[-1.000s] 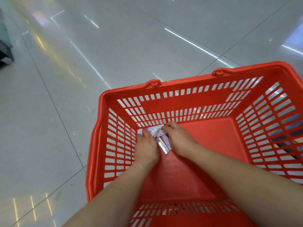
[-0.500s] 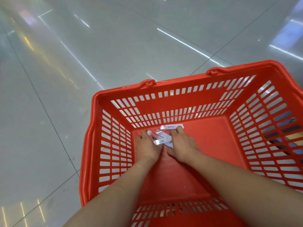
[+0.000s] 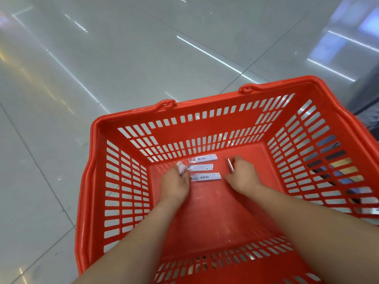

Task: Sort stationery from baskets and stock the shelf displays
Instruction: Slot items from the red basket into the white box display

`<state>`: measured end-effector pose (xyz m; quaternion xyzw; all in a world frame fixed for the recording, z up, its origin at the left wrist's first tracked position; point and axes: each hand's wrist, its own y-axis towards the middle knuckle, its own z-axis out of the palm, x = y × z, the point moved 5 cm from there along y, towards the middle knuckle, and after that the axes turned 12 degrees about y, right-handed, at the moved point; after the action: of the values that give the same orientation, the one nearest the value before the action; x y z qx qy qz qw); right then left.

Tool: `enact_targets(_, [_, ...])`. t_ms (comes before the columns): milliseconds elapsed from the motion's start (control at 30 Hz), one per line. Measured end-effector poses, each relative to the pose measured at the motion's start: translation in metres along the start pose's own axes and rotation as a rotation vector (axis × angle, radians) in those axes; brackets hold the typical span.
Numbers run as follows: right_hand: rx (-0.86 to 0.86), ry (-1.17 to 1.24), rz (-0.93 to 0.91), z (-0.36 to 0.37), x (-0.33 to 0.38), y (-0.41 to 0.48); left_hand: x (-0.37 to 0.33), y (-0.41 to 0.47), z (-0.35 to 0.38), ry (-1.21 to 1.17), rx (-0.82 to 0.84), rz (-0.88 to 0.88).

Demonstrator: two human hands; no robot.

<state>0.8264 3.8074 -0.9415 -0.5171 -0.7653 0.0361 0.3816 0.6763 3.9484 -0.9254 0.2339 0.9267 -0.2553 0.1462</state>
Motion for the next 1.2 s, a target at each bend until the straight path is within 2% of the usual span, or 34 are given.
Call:
enact_targets(100, [0.033, 0.033, -0.017, -0.008, 0.007, 0.006, -0.033, 0.001, 0.002, 0.166, 0.011, 0.265])
enact_targets(167, [0.06, 0.09, -0.123, -0.01, 0.014, 0.011, -0.044, 0.003, 0.009, 0.377, 0.044, 0.396])
enact_targets(267, [0.106, 0.084, -0.298, -0.002, 0.022, 0.014, -0.046, 0.008, 0.014, 0.598, 0.073, 0.465])
enact_targets(433, [0.18, -0.026, -0.423, 0.015, 0.035, 0.014, -0.036, 0.007, 0.016, 0.644, 0.058, 0.551])
enact_targets(567, [0.198, -0.111, -0.388, 0.02, 0.036, 0.016, -0.026, 0.008, 0.018, 0.592, 0.109, 0.458])
enact_targets(667, [0.181, -0.084, -0.329, 0.022, 0.037, 0.017, -0.022, 0.008, 0.015, 0.579, 0.124, 0.411])
enact_targets(800, [0.211, -0.145, -0.297, 0.026, 0.042, 0.012, -0.024, 0.005, 0.012, 0.671, 0.119, 0.401])
enact_targets(900, [0.282, -0.206, -0.262, 0.026, 0.042, 0.01, -0.019, 0.006, 0.011, 0.69, 0.14, 0.323])
enact_targets(1000, [0.347, -0.065, -0.152, 0.014, 0.039, 0.009, -0.013, 0.008, 0.007, 0.652, 0.166, 0.233])
enact_targets(1100, [0.392, 0.161, -0.088, -0.012, 0.049, -0.002, -0.014, 0.01, 0.0, 0.455, 0.174, 0.128])
enact_targets(1200, [0.452, 0.336, -0.057, -0.036, 0.059, -0.016, -0.02, 0.007, -0.004, 0.007, 0.232, -0.045])
